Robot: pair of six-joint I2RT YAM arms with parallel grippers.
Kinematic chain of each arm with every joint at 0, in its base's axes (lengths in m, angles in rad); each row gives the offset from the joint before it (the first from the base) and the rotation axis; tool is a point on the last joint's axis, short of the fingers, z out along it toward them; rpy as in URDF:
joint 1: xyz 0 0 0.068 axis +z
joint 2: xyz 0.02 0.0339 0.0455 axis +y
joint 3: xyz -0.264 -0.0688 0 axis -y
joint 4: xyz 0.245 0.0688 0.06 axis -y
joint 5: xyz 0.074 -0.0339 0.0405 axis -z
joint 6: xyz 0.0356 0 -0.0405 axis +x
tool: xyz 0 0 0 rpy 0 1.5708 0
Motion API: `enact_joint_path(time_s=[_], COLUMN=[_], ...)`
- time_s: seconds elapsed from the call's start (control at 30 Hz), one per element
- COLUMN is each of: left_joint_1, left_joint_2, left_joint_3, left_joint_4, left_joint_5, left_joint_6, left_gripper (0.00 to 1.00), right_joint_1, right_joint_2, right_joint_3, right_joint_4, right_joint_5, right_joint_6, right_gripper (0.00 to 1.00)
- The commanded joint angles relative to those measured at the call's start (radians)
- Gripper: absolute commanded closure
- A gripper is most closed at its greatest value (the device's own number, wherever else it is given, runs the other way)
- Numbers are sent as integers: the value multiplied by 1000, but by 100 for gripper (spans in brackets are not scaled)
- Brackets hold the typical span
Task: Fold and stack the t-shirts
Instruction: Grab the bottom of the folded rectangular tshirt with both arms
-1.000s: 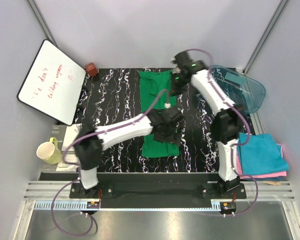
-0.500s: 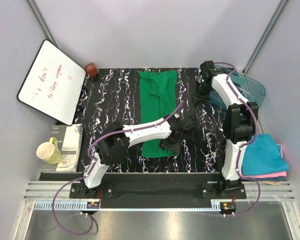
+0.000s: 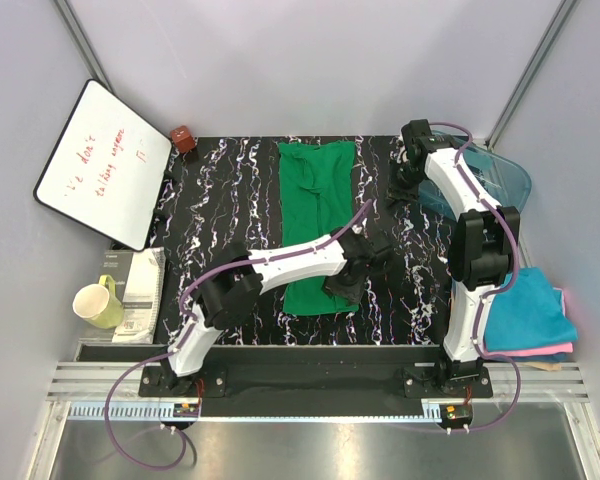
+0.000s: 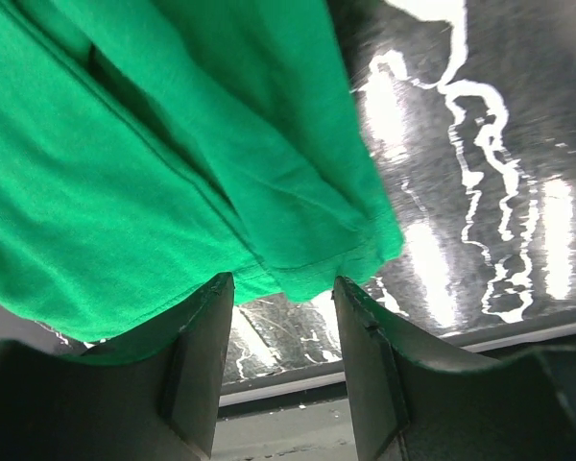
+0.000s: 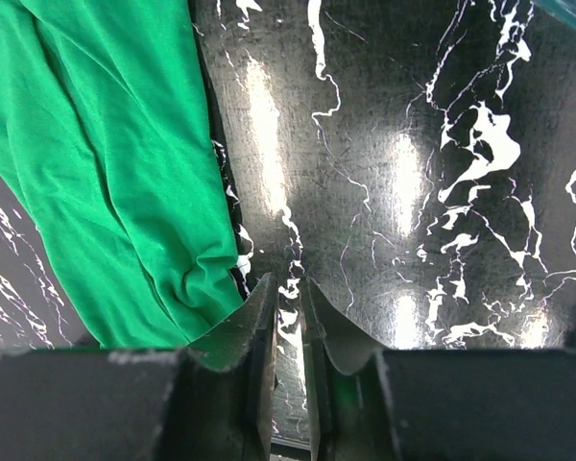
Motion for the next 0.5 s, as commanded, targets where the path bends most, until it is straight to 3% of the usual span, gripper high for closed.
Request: enact_joint_path(time_s=[0.0, 0.47], left_joint_1=[-2, 1], left_joint_2=[-42, 61], left_joint_3=[61, 131], left_joint_4=[15, 12], left_joint_5=[-17, 35], left_joint_6=[14, 42], left_gripper=[49, 48], right_joint_1=[4, 4], right_joint_2=[-44, -28], right_joint_3=[-1, -10], right_joint_4=[26, 29], right_joint_5=[-31, -48], right_joint_6=[-15, -16], right_gripper=[77, 76])
